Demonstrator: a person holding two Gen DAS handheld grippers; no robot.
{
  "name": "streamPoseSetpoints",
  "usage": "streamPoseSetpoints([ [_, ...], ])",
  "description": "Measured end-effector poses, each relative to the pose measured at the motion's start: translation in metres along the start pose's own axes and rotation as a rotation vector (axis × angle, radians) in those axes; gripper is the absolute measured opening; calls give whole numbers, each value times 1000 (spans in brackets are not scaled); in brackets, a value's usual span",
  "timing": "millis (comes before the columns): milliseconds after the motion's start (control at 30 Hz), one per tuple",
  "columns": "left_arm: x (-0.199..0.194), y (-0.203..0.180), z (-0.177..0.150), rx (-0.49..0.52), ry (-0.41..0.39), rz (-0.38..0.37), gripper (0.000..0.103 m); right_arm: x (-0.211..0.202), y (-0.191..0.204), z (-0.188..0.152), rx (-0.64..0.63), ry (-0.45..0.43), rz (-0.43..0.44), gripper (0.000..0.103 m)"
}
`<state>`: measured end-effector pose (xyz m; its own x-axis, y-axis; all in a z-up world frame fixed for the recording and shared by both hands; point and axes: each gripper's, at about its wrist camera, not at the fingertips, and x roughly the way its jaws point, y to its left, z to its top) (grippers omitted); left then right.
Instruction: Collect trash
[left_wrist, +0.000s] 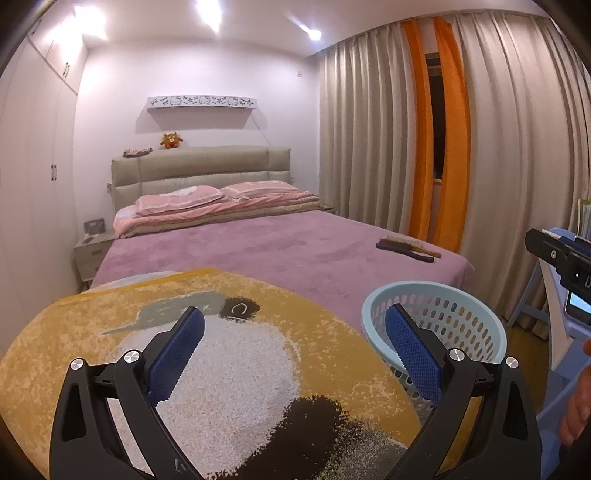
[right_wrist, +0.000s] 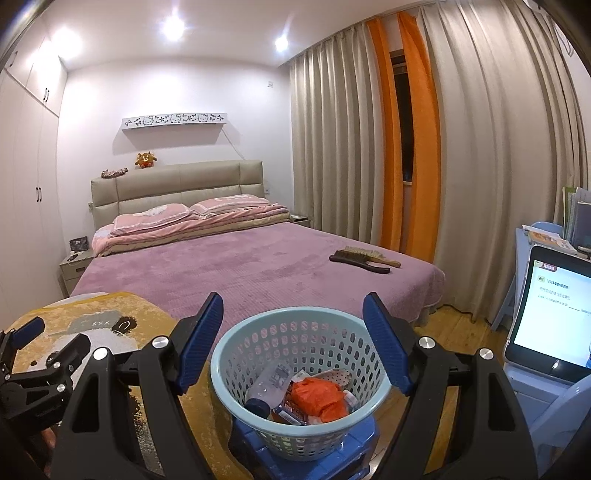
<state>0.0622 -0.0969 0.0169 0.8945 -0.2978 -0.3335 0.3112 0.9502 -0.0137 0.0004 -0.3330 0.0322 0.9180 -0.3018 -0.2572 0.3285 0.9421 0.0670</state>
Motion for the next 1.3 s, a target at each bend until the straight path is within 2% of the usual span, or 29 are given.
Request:
streamPoseSetpoints([
  [1300, -1, -2, 2, 1, -4, -2, 95, 11, 2, -6, 4, 38, 13, 74],
])
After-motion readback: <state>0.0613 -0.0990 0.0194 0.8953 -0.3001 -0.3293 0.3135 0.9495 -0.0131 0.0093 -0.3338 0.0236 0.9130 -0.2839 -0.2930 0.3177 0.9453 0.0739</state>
